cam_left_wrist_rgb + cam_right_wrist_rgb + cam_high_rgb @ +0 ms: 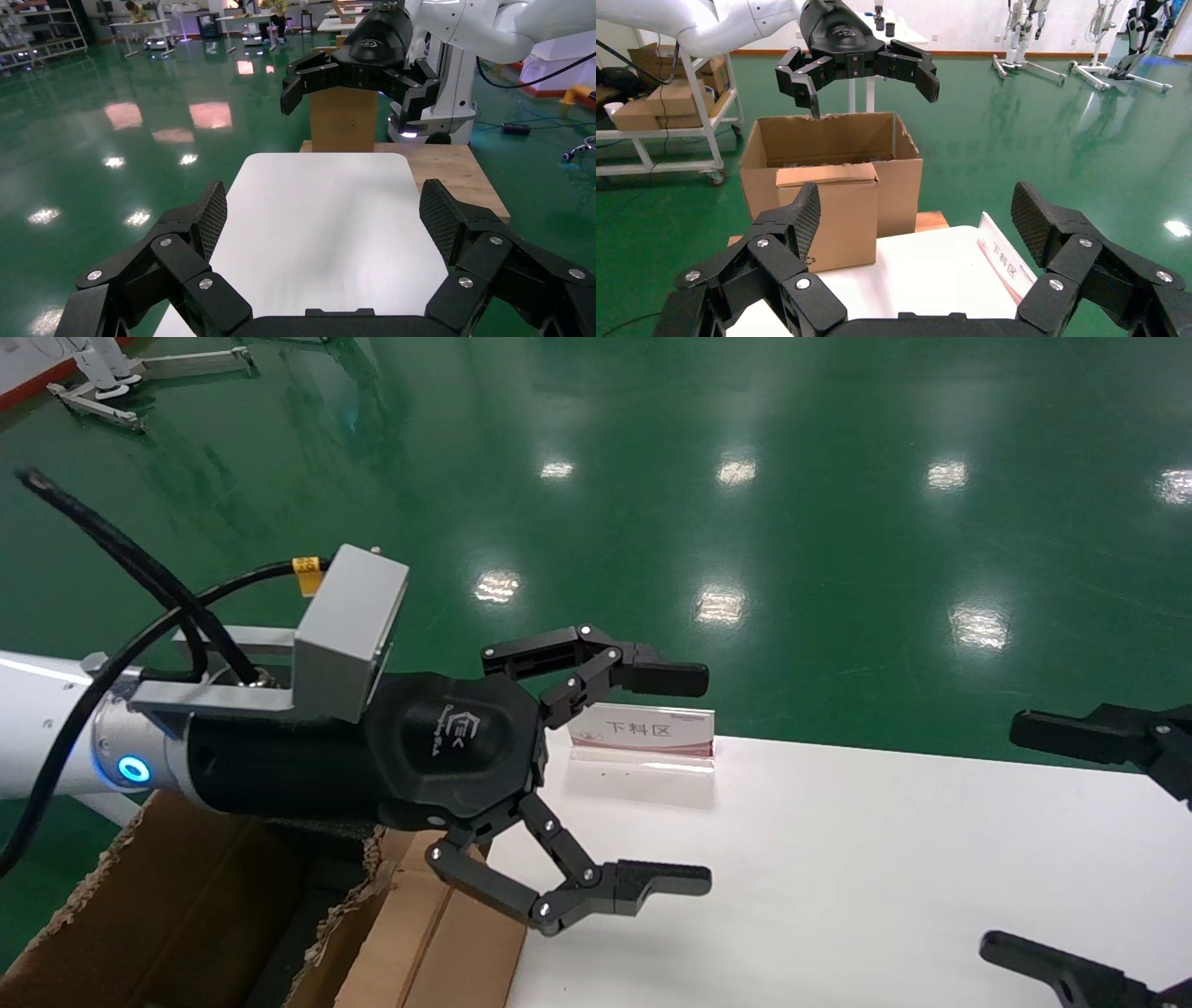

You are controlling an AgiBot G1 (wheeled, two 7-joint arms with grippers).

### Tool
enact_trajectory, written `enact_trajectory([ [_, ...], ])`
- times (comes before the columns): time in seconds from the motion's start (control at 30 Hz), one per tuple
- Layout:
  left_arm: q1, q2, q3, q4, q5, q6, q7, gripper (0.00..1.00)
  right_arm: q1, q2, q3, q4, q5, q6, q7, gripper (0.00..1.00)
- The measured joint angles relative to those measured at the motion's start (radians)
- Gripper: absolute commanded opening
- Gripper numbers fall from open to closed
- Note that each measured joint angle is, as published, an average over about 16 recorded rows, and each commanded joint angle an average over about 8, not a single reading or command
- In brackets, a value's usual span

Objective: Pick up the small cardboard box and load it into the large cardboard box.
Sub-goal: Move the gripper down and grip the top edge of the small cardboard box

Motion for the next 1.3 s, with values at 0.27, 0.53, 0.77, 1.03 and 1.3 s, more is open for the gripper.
enact_trajectory([
  [0.27,-0.006,-0.010,0.009,-0.009,0.029,-0.004,-0.022,1.00,0.000,0.000,0.000,0.000,0.000,0.000,0.000,1.00],
  [0.53,-0.092,-0.045,0.070,-0.071,0.215,0.004,-0.159,1.00,0.000,0.000,0.000,0.000,0.000,0.000,0.000,1.00],
  [0.77,-0.260,-0.058,0.190,-0.142,0.466,0.041,-0.342,1.00,0.000,0.000,0.000,0.000,0.000,0.000,0.000,1.00],
  [1.03,-0.487,-0.019,0.380,-0.178,0.689,0.107,-0.531,1.00,0.000,0.000,0.000,0.000,0.000,0.000,0.000,1.00],
  [1.3,-0.688,0.039,0.570,-0.190,0.823,0.167,-0.727,1.00,0.000,0.000,0.000,0.000,0.000,0.000,0.000,1.00],
])
